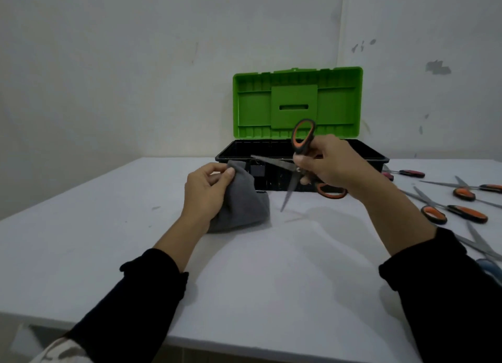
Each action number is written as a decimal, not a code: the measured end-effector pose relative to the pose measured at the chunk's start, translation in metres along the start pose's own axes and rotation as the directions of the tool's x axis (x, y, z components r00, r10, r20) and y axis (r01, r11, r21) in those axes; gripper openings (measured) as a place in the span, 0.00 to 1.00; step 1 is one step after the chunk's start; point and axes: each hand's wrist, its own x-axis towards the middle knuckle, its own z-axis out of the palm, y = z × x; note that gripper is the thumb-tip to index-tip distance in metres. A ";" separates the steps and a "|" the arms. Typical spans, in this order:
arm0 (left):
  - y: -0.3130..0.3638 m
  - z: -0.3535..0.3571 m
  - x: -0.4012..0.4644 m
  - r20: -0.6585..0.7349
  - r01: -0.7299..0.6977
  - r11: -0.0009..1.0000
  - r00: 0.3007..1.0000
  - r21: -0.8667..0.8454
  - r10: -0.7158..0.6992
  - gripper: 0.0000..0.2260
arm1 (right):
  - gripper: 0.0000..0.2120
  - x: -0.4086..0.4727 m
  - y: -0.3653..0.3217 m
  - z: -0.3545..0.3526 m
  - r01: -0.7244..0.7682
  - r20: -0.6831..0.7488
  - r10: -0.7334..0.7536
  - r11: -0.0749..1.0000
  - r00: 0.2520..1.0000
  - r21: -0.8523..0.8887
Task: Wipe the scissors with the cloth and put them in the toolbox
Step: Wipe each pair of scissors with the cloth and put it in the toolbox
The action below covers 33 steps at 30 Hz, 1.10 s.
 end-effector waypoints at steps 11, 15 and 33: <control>0.011 0.005 -0.013 0.392 -0.485 0.848 0.838 0.215 0.380 0.06 | 0.09 0.011 -0.009 0.013 0.137 0.169 -0.088 0.941 0.982 -0.308; 0.011 0.000 -0.007 0.343 -0.458 0.850 0.867 0.261 0.361 0.06 | 0.03 0.007 -0.007 0.007 0.155 0.175 -0.110 0.951 0.978 -0.268; 0.011 0.016 -0.010 0.287 -0.497 0.838 0.856 0.227 0.430 0.07 | 0.11 0.007 -0.009 0.025 0.204 0.060 -0.195 0.926 0.979 -0.318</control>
